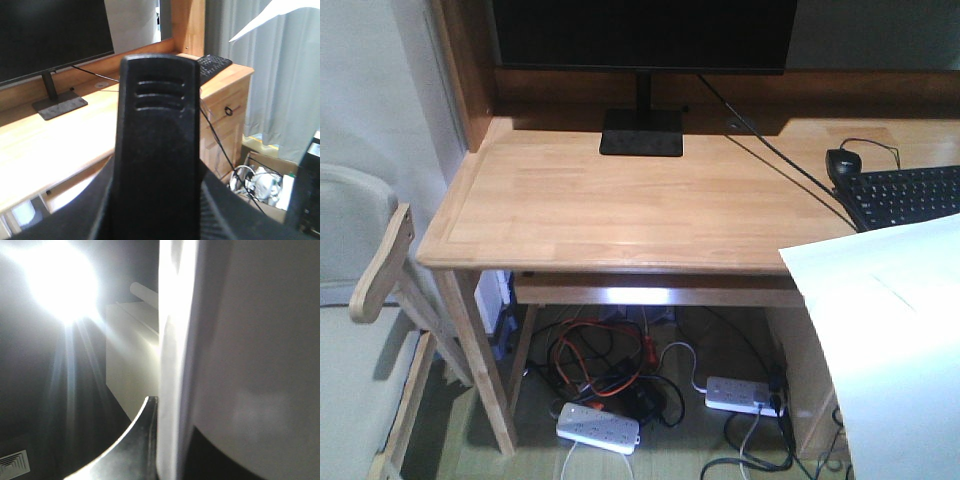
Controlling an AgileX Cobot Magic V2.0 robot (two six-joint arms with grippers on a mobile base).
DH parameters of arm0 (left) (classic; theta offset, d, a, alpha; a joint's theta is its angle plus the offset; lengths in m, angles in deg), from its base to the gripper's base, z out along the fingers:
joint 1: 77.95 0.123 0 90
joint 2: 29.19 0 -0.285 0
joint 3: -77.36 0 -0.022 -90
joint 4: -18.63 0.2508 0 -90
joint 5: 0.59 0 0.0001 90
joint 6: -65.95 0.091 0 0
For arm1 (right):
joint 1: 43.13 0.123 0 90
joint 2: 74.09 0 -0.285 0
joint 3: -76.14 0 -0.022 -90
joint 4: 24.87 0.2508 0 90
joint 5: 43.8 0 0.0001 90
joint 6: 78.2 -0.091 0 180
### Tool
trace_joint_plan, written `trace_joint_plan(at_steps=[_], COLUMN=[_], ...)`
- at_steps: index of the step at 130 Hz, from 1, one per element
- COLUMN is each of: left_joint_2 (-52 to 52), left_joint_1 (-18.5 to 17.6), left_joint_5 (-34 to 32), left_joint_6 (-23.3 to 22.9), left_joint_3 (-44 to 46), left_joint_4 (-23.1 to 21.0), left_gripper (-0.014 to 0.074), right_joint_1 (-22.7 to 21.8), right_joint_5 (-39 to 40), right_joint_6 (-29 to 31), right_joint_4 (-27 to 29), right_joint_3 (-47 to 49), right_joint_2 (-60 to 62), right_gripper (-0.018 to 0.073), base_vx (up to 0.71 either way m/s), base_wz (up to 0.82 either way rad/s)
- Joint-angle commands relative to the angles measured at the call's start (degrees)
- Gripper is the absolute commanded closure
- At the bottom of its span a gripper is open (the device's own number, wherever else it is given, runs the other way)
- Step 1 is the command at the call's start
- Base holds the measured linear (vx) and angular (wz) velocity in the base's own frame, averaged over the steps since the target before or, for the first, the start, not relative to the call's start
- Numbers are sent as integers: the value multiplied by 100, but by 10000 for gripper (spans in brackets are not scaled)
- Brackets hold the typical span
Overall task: Grab stapler and paper to desk for stapling
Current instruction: 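Approach the desk top in front of the monitor holding both items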
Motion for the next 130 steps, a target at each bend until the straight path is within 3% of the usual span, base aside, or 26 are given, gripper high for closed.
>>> trace_joint_plan(at_steps=[1,130], left_joint_2=[-93,-93], left_joint_1=[-26,-26], left_joint_5=[-654,-654], left_joint_6=[-6,-6], left_joint_3=[139,139], left_joint_4=[-105,-105], left_gripper=[603,603], right_joint_1=[-44,-44], right_joint_5=[250,250], right_joint_6=[50,50], right_joint_4=[-9,-9], right_joint_3=[149,149], right_joint_2=[-67,-67], right_gripper=[565,565], base_vx=[31,26], base_wz=[-4,-4])
